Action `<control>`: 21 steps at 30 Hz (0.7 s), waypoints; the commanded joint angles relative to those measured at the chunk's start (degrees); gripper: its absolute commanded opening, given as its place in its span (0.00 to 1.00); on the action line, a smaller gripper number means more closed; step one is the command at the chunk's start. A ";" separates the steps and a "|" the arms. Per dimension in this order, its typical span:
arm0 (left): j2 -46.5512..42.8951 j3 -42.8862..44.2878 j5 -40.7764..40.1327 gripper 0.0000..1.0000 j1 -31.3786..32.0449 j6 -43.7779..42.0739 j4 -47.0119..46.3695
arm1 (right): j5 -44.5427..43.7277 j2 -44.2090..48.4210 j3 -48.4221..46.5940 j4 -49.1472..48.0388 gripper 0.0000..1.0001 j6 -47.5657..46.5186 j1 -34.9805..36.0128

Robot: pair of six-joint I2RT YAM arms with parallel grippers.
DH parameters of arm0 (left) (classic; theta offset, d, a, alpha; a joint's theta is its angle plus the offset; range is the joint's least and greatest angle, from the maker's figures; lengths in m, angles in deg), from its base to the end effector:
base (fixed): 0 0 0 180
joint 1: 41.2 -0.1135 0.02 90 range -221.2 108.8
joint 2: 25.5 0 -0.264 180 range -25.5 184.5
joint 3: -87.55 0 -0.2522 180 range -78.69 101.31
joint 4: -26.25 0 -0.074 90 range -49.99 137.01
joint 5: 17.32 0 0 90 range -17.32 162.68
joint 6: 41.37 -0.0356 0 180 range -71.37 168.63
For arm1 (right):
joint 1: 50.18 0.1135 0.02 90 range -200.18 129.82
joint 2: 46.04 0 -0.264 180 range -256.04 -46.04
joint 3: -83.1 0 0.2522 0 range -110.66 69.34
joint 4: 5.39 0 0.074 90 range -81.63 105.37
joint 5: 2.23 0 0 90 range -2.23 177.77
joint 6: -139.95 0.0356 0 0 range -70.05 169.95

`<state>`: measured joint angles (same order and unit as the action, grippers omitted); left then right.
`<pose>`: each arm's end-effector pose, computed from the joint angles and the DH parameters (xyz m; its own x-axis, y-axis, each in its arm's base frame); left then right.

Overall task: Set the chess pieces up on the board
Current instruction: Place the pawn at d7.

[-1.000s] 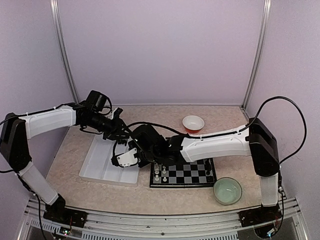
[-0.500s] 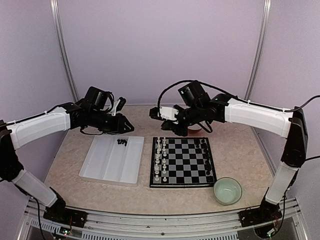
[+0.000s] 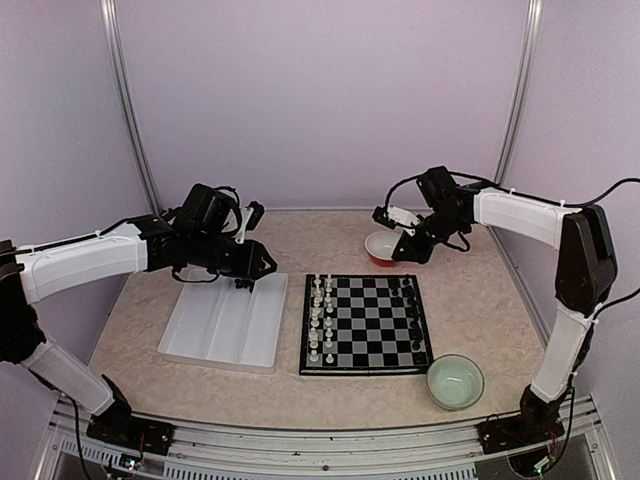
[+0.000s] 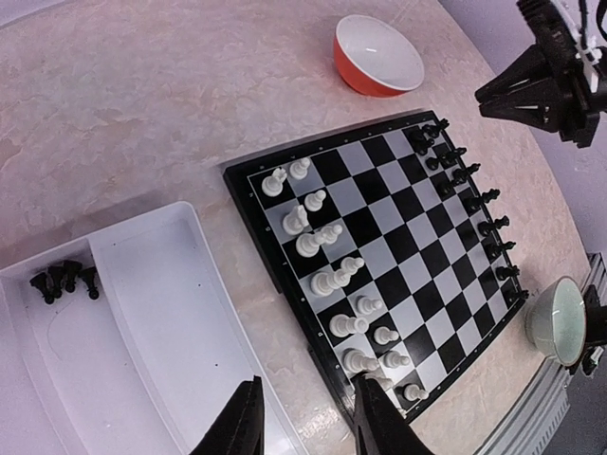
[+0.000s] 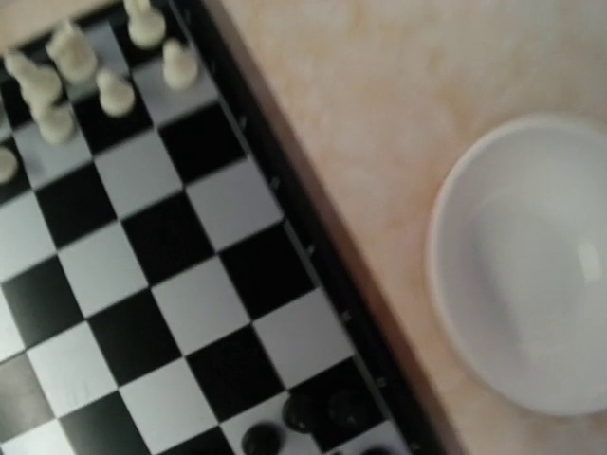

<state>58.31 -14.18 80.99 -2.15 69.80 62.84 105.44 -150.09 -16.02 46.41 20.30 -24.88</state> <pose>0.2480 -0.2078 0.2783 -0.7410 0.1410 -0.6566 0.4708 0.8062 -0.3582 0.3521 0.1784 0.2577 -0.3810 -0.7015 -0.6023 -0.8587 0.5100 -0.0508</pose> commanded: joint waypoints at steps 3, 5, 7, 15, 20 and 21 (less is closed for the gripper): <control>0.67 0.04 -2.31 0.34 1.28 -0.61 -1.12 | -0.68 -6.05 -3.14 5.07 0.14 2.49 -0.25; 0.57 -0.19 -2.26 0.34 1.29 -0.52 -1.12 | -1.37 -7.57 -3.86 5.54 0.14 3.01 -0.25; 0.56 -0.38 -2.34 0.35 1.29 -0.39 -1.12 | -2.81 -9.20 -4.65 5.88 0.15 3.63 -0.25; 0.92 -1.22 -2.17 0.35 1.45 -0.21 -1.25 | -4.71 -12.49 -6.02 5.60 0.15 4.64 -0.25; 1.43 -1.39 -1.81 0.35 1.56 -0.08 -1.31 | -2.50 -13.18 -6.79 6.67 0.13 4.86 -0.19; 1.38 -1.47 -1.81 0.35 1.56 -0.08 -1.42 | -2.39 -13.24 -6.90 6.93 0.13 4.86 -0.20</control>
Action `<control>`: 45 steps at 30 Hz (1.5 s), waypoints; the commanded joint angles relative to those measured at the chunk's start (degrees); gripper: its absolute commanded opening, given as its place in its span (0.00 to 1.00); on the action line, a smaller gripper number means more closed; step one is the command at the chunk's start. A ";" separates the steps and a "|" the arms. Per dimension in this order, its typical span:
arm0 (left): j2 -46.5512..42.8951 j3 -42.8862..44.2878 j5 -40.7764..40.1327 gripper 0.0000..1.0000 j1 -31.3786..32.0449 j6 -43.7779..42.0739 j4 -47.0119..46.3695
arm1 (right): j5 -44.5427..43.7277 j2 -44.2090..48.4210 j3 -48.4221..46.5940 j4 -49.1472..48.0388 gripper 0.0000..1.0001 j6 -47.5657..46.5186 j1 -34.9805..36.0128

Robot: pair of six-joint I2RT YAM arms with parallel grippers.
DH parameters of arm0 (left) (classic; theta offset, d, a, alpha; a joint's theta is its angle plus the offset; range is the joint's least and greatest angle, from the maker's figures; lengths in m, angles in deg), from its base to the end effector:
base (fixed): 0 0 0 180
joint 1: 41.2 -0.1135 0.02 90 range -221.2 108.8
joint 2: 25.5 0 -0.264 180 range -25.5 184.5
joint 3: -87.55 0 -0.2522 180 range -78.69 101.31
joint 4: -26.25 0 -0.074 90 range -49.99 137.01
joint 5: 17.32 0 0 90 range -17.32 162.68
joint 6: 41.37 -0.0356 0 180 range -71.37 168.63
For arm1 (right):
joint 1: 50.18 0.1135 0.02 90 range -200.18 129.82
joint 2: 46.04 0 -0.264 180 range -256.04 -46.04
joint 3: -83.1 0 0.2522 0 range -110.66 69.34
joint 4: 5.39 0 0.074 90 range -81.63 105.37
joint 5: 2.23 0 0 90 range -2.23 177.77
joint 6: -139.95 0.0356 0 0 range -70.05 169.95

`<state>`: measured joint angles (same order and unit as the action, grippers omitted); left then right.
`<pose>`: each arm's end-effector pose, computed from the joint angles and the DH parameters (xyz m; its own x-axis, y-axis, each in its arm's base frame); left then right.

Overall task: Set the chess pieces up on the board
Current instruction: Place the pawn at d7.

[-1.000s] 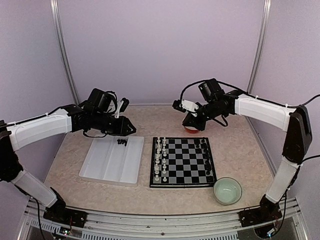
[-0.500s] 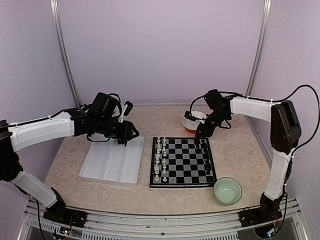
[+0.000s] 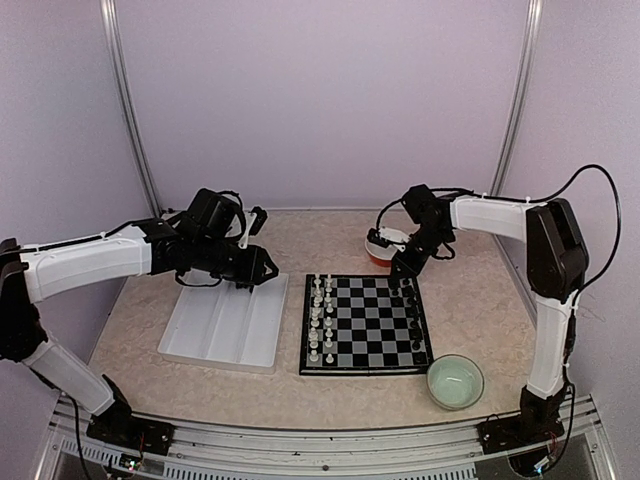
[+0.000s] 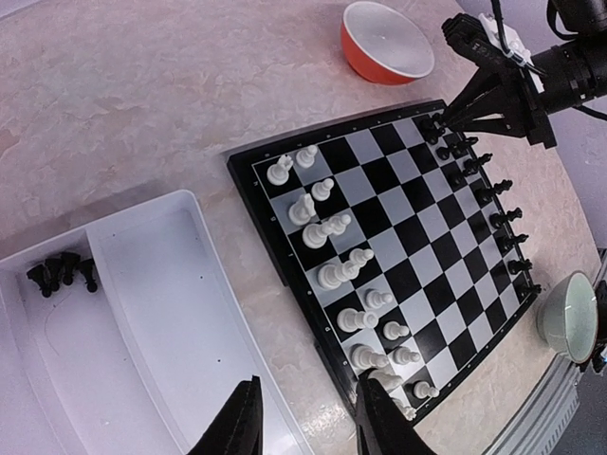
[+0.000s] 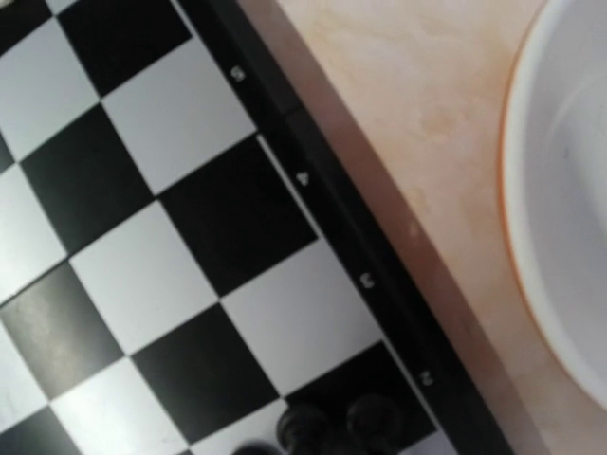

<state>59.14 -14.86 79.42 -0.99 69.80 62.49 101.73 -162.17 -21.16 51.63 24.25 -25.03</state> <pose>0.2457 -0.2132 0.2704 -0.7434 0.1588 -0.6497 0.4696 0.8157 -0.3379 0.3785 0.1872 0.1974 -0.5480 -0.7222 -0.4221 -0.8087 0.5864 0.0466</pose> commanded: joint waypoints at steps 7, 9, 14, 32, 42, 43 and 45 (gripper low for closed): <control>0.53 -0.82 -0.12 0.35 0.49 -0.07 -1.25 | 1.02 -1.32 -1.36 3.10 0.12 0.73 -0.01; 0.60 -0.75 0.02 0.35 0.53 -0.16 -1.25 | 1.04 -1.49 -1.24 3.30 0.12 0.73 -0.01; 0.77 -0.82 0.10 0.35 0.58 -0.16 -1.19 | 1.06 -2.53 -1.80 3.35 0.12 1.06 -0.01; 0.68 -1.17 0.19 0.35 0.66 -0.06 -1.11 | -0.33 -4.75 -3.65 3.61 0.13 1.43 0.65; 0.97 -1.42 0.46 0.35 0.66 0.06 -1.19 | 0.12 -6.51 -5.90 4.03 0.06 1.26 2.19; 0.90 -1.47 0.46 0.35 0.66 0.10 -1.10 | 0.20 -6.61 -6.30 4.03 0.05 1.26 2.45; 0.96 -1.58 0.39 0.35 0.66 0.21 -1.10 | 0.29 -6.51 -6.80 4.18 0.02 1.18 2.90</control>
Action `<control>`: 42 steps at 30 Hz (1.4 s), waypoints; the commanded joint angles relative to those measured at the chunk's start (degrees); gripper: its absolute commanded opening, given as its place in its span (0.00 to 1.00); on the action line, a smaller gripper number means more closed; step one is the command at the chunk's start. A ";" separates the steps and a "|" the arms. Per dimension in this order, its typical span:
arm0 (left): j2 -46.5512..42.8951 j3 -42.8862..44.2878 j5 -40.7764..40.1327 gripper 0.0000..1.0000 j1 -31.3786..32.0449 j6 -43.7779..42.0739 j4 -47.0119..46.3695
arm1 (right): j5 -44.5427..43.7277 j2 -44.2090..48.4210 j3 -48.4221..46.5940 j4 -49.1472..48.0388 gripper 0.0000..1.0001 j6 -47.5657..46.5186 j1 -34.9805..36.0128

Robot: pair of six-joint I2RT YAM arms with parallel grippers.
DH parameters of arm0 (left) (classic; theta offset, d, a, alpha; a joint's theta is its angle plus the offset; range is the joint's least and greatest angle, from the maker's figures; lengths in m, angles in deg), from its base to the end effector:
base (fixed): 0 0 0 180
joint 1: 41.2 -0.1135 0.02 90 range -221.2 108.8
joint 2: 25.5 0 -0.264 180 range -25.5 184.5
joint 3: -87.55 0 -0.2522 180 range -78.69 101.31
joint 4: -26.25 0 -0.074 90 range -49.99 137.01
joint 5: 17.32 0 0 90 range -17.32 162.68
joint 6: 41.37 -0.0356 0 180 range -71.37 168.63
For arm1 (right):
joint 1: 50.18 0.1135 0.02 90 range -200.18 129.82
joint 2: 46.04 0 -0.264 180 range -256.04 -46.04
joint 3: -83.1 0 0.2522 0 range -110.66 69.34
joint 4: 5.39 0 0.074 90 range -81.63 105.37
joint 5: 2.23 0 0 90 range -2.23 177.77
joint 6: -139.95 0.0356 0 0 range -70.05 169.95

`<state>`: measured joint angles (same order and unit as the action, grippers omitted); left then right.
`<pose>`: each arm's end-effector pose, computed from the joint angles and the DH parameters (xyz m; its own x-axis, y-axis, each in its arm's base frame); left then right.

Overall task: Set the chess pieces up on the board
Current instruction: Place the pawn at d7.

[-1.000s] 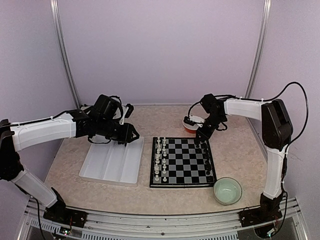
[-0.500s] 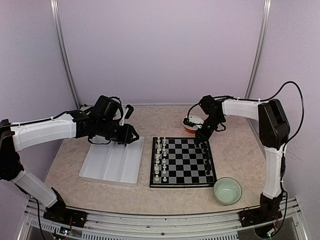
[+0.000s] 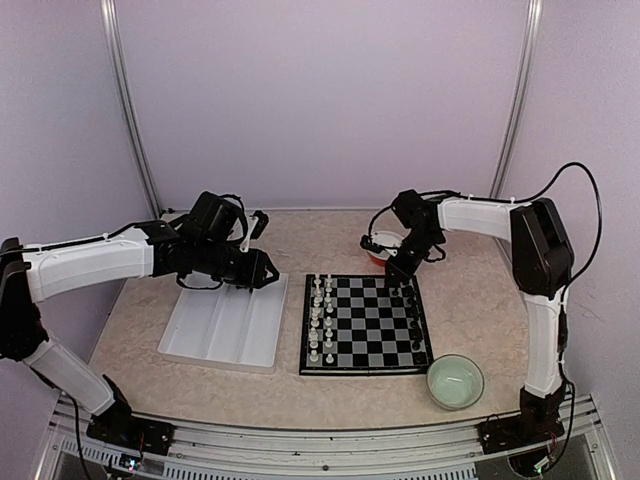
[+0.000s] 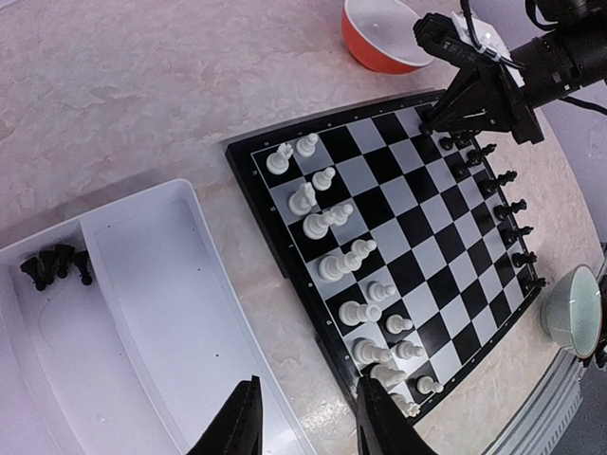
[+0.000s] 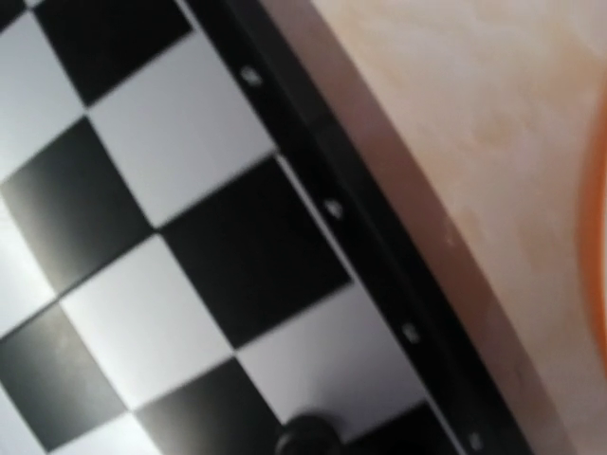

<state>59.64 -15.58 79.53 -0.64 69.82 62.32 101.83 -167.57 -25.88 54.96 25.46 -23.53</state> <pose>0.2445 -0.2148 0.2639 -0.7519 0.1711 -0.6367 0.4704 0.8159 -0.3362 0.3859 0.2034 0.1800 -0.5706 -0.7363 -0.3638 -0.8082 0.5821 0.0894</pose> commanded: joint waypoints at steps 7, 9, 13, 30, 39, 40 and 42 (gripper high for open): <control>0.21 -0.97 0.25 0.35 0.31 0.25 -0.85 | 0.01 3.92 -0.79 2.65 0.00 -0.49 2.97; 0.21 -1.06 -0.02 0.35 0.31 0.19 -0.88 | -0.41 7.23 1.47 2.79 0.00 -0.92 3.05; 0.23 -1.24 -0.62 0.35 0.31 0.10 -1.00 | 1.42 14.41 8.19 3.17 0.00 -2.76 3.12; 0.49 -1.40 -0.93 0.35 0.58 0.77 -1.33 | 0.77 19.88 22.31 -1.10 0.01 -4.36 5.89; 0.27 -1.77 -1.25 0.35 0.53 0.87 -1.21 | -4.30 15.29 21.15 -3.68 0.01 -3.18 6.29; 0.28 -1.76 -1.23 0.36 0.51 0.80 -1.21 | -4.48 15.10 21.06 -3.86 0.01 -3.04 6.30; 0.42 -1.85 -1.34 0.35 0.49 0.70 -1.19 | -4.58 14.61 20.97 -3.98 0.01 -2.86 6.30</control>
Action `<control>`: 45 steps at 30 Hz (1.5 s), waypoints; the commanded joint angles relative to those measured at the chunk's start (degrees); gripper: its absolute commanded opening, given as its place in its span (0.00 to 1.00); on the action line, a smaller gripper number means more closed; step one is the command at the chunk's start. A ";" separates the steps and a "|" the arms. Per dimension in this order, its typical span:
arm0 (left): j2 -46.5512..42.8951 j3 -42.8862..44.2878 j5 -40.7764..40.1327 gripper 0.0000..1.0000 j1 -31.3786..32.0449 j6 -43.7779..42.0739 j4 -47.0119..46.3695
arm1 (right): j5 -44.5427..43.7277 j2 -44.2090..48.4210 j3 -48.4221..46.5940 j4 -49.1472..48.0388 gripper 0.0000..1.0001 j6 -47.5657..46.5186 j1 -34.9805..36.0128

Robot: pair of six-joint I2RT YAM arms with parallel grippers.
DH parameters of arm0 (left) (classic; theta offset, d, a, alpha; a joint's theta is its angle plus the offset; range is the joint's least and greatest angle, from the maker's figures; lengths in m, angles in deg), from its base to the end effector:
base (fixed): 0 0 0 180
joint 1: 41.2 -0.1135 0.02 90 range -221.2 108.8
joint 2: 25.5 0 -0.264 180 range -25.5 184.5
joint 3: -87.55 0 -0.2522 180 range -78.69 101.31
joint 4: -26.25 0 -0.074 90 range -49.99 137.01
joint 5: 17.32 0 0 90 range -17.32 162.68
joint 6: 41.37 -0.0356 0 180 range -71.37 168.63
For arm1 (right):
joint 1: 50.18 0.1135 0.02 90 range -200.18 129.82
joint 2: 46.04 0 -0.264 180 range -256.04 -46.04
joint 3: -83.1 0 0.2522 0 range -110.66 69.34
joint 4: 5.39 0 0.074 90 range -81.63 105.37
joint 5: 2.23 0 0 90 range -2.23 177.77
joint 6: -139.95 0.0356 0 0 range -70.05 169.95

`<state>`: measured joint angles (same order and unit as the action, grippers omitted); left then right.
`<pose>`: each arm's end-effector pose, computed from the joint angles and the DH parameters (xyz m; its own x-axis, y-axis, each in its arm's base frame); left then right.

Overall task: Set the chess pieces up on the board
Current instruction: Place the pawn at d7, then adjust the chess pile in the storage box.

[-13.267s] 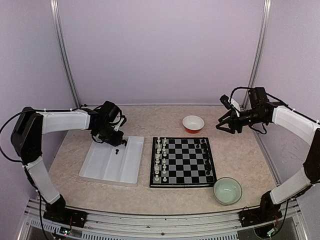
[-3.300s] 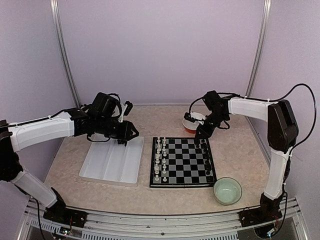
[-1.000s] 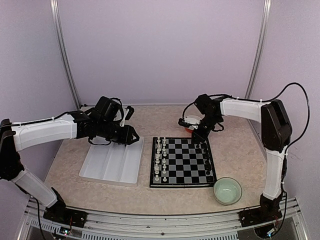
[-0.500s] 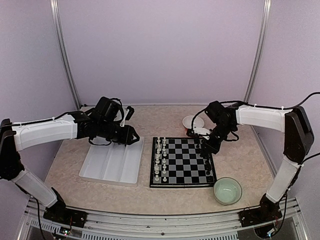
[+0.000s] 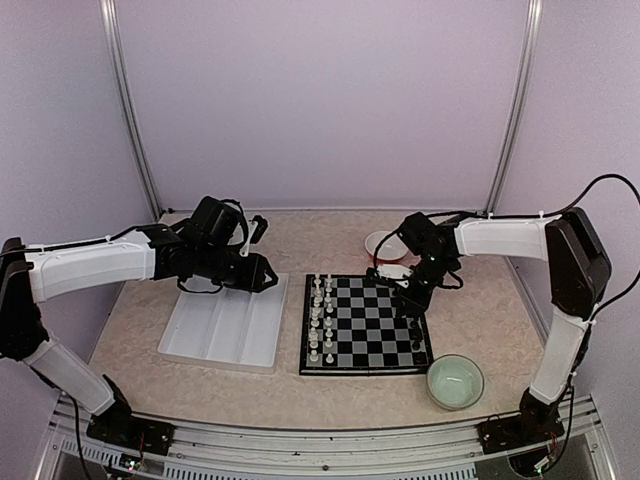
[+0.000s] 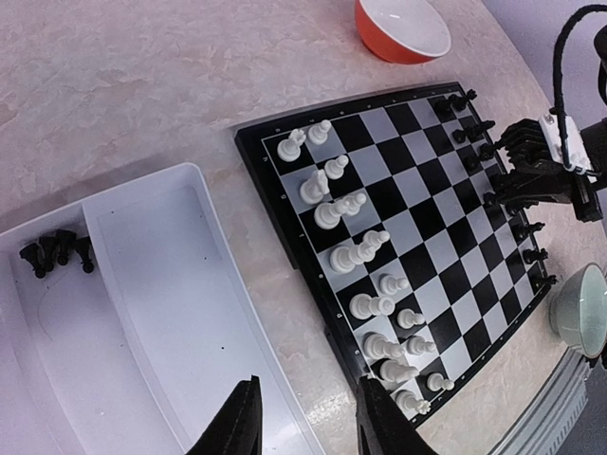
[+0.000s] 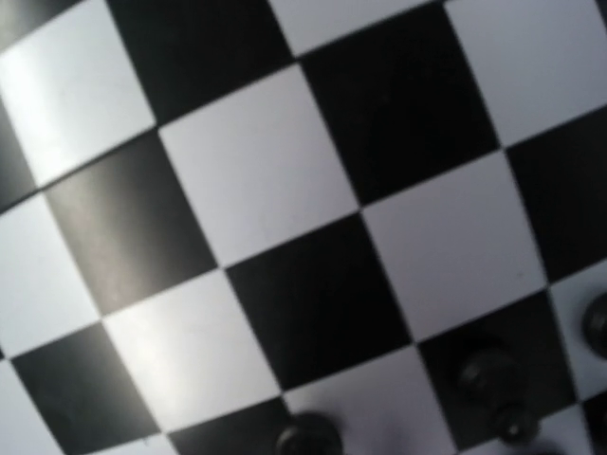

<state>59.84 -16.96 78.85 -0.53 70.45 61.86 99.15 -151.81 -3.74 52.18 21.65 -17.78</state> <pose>0.2431 -0.2139 0.2555 -0.7640 0.1692 -0.6227 0.4536 0.8271 -0.3318 0.2966 0.1965 0.1799 -0.4554 -0.8395 -0.2965 -0.8860 0.4601 0.0583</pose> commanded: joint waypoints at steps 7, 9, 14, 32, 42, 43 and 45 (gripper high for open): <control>1.08 -0.31 -0.20 0.36 0.38 0.06 -1.01 | -2.83 -2.19 -1.01 -1.36 0.04 1.22 0.56; 1.36 -0.21 -0.11 0.35 0.38 0.01 -0.93 | -3.25 -2.20 -1.01 -1.32 0.04 1.30 0.55; 1.23 -0.21 -0.32 0.36 0.38 -0.11 -0.70 | -4.42 -2.14 -1.15 -1.40 0.05 1.56 0.55; -1.20 -4.02 -6.04 0.35 -3.26 2.11 1.49 | 9.46 3.84 -11.27 5.84 0.23 1.67 0.52; 2.76 -6.30 -10.64 0.30 -8.94 2.17 -1.03 | 8.72 7.43 -8.27 3.43 0.23 1.22 -3.42; 3.66 -6.09 -11.00 0.29 -9.28 1.72 -1.30 | 8.87 8.02 -7.49 2.82 0.23 1.30 -4.28; 6.14 -5.57 -11.25 0.29 -9.90 0.35 -2.49 | 8.60 9.39 -5.63 1.58 0.22 1.46 -5.58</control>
<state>61.98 -22.77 69.69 -9.54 72.79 61.88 107.41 -146.02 -12.31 55.20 22.83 -20.31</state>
